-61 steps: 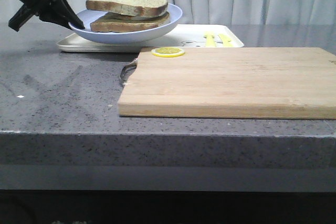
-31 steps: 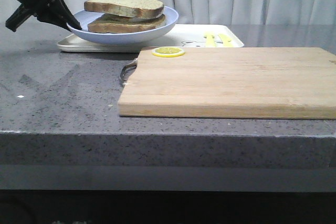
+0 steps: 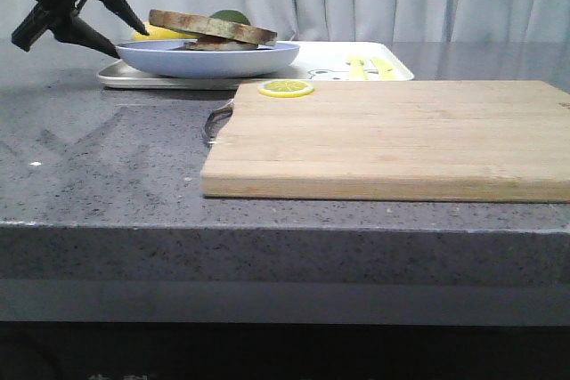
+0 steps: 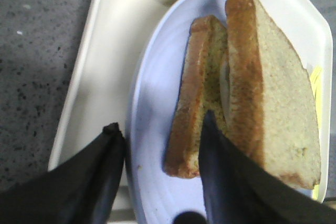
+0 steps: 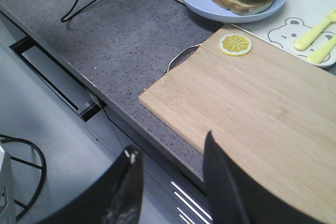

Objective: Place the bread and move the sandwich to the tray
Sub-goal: 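Open the left gripper and pull it away from the plate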

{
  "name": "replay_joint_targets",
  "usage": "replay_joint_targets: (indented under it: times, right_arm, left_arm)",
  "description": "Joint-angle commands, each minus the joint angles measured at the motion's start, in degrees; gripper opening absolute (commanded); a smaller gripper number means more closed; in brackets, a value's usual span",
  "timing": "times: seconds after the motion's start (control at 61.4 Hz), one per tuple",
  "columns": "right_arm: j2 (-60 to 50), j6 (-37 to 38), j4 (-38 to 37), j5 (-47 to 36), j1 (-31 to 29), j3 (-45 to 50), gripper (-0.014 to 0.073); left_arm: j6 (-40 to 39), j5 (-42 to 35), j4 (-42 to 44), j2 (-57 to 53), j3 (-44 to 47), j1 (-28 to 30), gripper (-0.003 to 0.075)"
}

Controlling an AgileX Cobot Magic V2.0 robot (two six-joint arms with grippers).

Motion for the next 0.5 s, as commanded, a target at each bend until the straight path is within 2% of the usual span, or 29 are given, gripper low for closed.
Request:
replay_joint_targets:
  times: [0.0,0.277,0.488]
  right_arm:
    - [0.10,-0.10,1.16,-3.49,-0.37,-1.46,0.0311]
    - [0.10,-0.10,1.16,-3.49,-0.37,-1.46,0.0311]
    - [0.10,-0.10,1.16,-3.49,-0.37,-1.46,0.0311]
  left_arm:
    - [0.19,1.04,-3.08,-4.81,-2.01,0.08,0.0347]
    - [3.24,7.04,-1.19,-10.55,-2.01,0.19,0.0347]
    - [3.35,9.93,8.68,-18.48,-2.01,-0.23,0.0347]
